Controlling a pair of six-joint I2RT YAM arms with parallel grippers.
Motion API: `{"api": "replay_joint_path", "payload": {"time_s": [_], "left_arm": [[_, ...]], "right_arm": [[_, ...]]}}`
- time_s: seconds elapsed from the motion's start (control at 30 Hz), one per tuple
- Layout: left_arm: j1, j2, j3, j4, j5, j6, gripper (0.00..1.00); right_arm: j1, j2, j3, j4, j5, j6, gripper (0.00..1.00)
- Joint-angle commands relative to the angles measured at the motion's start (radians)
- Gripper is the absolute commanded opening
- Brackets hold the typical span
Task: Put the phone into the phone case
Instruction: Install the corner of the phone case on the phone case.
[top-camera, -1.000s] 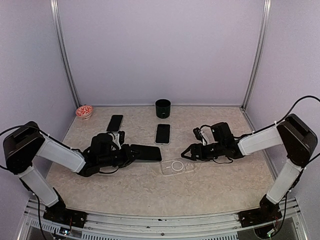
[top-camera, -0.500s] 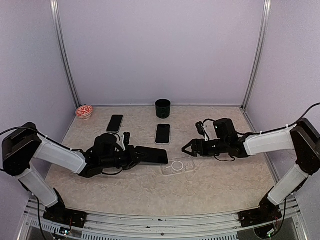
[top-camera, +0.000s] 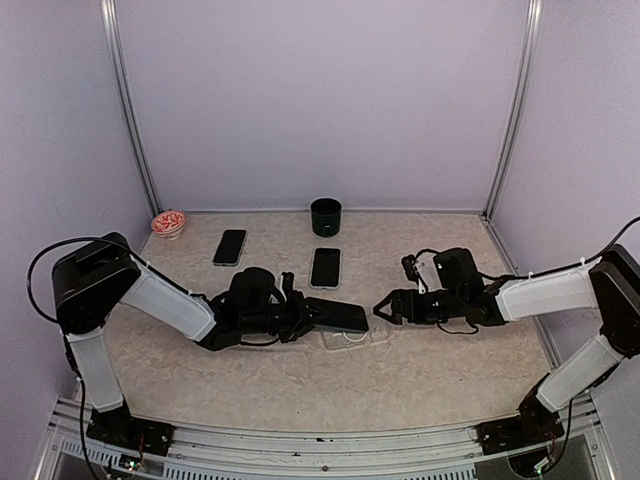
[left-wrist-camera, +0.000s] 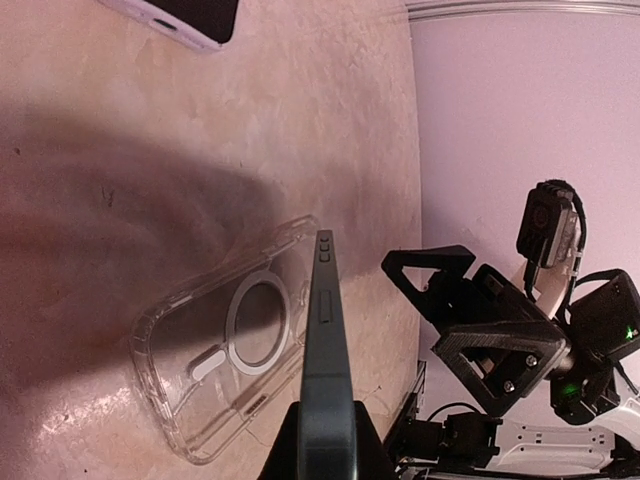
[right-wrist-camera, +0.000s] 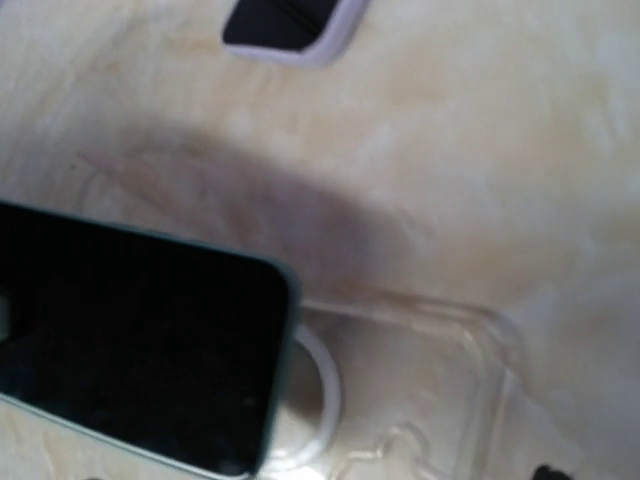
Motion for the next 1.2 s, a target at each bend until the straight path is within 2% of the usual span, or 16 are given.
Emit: {"api": "replay_joint_path", "payload": {"time_s": [0.0, 0.27, 1.17], "left_arm": [[-0.022, 0.048, 0.072, 0.069, 0.017, -0.060, 0.00], [-0.049, 0.086, 0.134, 0.017, 0.001, -0.067, 0.00], [-0.065, 0.154, 0.195, -0.069, -0.029, -0.075, 0.00]], "right_arm": [[-0.010, -0.023, -0.028, 0.042, -0.015, 0.034, 0.91], [-0.011, 0.008, -0.051, 0.092, -0.044, 0.055, 0.91], [0.023, 0.111, -0.073, 0.212, -0.102, 0.108, 0.90]]}}
